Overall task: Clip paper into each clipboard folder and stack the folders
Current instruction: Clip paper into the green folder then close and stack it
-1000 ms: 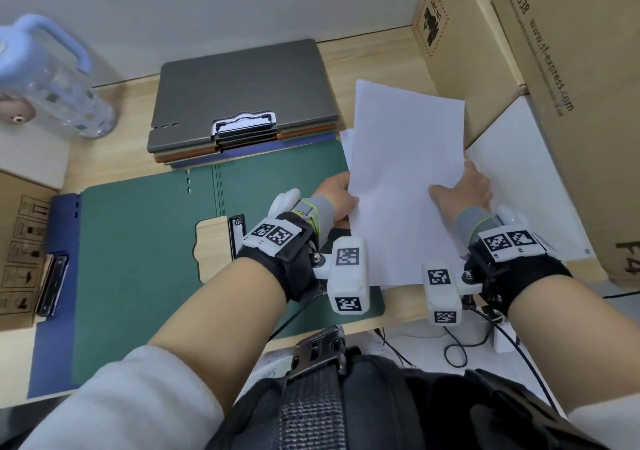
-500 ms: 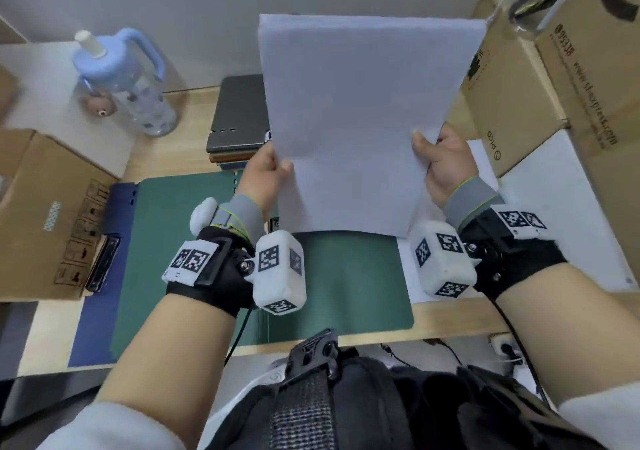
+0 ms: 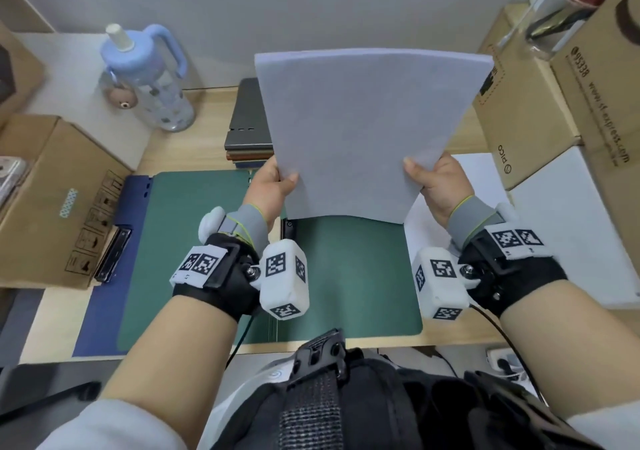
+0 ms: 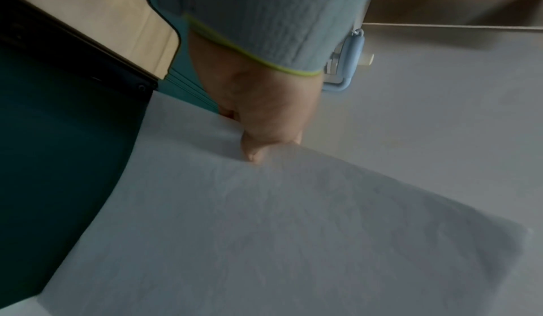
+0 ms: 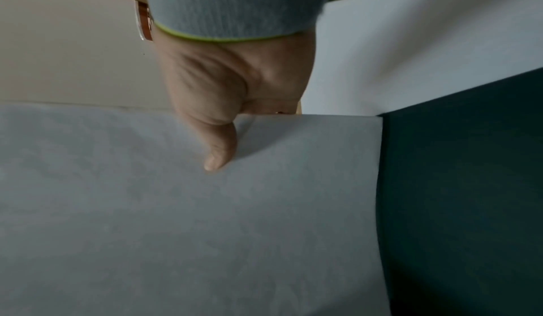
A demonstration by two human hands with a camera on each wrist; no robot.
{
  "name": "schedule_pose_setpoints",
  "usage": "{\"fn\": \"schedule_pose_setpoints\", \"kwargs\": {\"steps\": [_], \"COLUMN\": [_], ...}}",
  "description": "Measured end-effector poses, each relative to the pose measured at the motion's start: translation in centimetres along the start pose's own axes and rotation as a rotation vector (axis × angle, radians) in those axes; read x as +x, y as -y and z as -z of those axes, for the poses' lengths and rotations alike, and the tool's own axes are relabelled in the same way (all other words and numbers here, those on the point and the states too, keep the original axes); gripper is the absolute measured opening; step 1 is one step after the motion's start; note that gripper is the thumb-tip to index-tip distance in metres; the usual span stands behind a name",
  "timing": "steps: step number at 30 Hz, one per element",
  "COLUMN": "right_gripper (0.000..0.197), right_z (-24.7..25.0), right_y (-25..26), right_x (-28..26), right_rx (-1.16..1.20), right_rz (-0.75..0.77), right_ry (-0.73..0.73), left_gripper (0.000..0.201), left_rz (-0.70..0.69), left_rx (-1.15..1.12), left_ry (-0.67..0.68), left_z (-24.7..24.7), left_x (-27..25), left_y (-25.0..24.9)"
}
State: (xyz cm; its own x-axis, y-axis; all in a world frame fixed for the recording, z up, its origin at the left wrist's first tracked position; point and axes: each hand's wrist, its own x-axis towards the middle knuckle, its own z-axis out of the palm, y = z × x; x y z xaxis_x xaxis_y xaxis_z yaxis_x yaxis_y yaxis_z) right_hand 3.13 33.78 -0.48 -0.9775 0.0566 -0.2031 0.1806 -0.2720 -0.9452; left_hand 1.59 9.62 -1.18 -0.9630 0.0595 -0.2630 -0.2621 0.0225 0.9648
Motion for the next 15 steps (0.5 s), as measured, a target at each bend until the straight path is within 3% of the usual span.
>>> {"fn": "schedule_pose_setpoints", "kwargs": {"steps": [3, 6, 10, 11, 14, 15], "right_gripper": [0.056, 0.024, 0.021, 0.022, 0.06, 0.06], "right_z": [0.2, 0.8, 0.8, 0.6, 0.3, 0.4], "right_y": [0.4, -0.5, -0.7, -0.3, 0.4, 0.3], "right_x": [0.1, 0.1, 0.0, -0.1, -0.2, -0.2], "right_rx": [-0.013, -0.049, -0.079, -0.052, -0.002, -0.019], "right_rz": [0.011, -0.028, -0.05, -0.045, -0.045, -0.049], "right_ry": [0.003, -0.014, -0.022, -0.016, -0.012, -0.012], "left_gripper": [0.042, 0.042, 0.045, 0.045, 0.045, 0.045], "left_rz": [-0.003, 0.054, 0.088, 0.08, 0.073, 0.073], "left_rx": [-0.007, 0.019, 0.028, 0.014, -0.014, -0.017], "left_ry": [0.026, 0.038, 0.028, 0.027, 0.032, 0.038], "left_z": [-0.1, -0.4, -1.0, -1.0, -1.0, -1.0], "left_x": [0.0, -0.4, -0.4, -0.1, 0.2, 0.0], "left_y": [-0.1, 1.0, 1.2, 1.0, 0.7, 0.8]}}
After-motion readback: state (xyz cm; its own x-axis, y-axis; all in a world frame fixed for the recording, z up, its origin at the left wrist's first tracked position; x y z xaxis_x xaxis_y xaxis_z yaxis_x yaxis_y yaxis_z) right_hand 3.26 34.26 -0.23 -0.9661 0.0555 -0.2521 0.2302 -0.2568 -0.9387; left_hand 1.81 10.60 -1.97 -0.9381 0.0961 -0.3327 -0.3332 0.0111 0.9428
